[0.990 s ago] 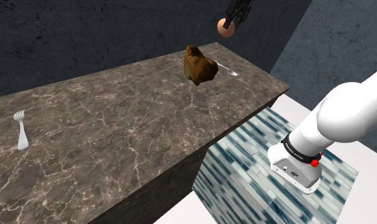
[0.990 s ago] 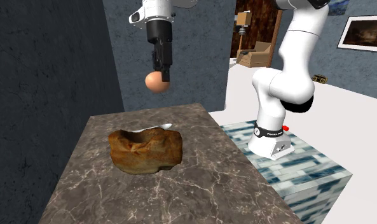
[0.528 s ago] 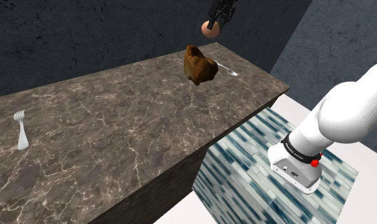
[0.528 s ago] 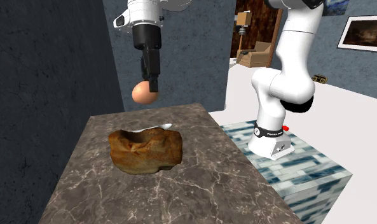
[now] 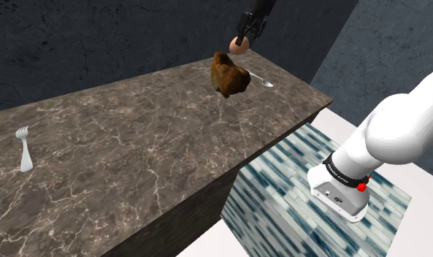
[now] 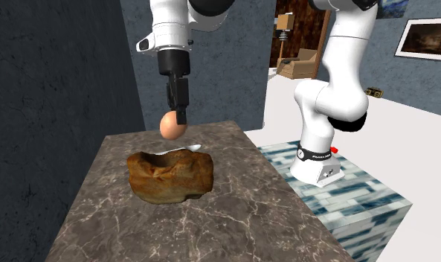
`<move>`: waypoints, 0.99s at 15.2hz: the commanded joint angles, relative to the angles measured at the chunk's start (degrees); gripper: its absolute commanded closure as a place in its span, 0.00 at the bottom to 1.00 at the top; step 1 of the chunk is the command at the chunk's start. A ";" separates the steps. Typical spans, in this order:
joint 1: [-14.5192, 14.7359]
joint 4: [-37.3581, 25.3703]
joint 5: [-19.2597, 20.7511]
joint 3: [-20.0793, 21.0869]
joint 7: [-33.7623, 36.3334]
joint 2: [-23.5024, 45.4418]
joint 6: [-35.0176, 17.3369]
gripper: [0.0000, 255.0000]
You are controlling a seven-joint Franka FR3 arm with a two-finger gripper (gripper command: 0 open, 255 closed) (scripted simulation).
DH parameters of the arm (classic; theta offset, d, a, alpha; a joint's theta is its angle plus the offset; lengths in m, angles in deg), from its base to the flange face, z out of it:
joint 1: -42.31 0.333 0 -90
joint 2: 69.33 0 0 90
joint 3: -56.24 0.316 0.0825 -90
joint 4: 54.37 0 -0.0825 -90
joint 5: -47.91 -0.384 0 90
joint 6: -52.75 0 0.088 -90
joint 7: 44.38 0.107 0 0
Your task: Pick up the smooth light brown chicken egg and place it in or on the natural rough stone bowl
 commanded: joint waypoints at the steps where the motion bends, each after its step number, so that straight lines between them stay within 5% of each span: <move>1: 0.05 1.07 -0.28 0.02 -0.46 0.39 -1.45 1.00; 11: 0.10 2.35 -0.61 0.02 -1.04 0.82 -3.07 1.00; 12: 0.10 2.35 -0.61 0.02 -1.04 0.82 -3.08 0.00; 15: 0.10 2.36 -0.61 0.02 -1.04 0.82 -3.08 0.00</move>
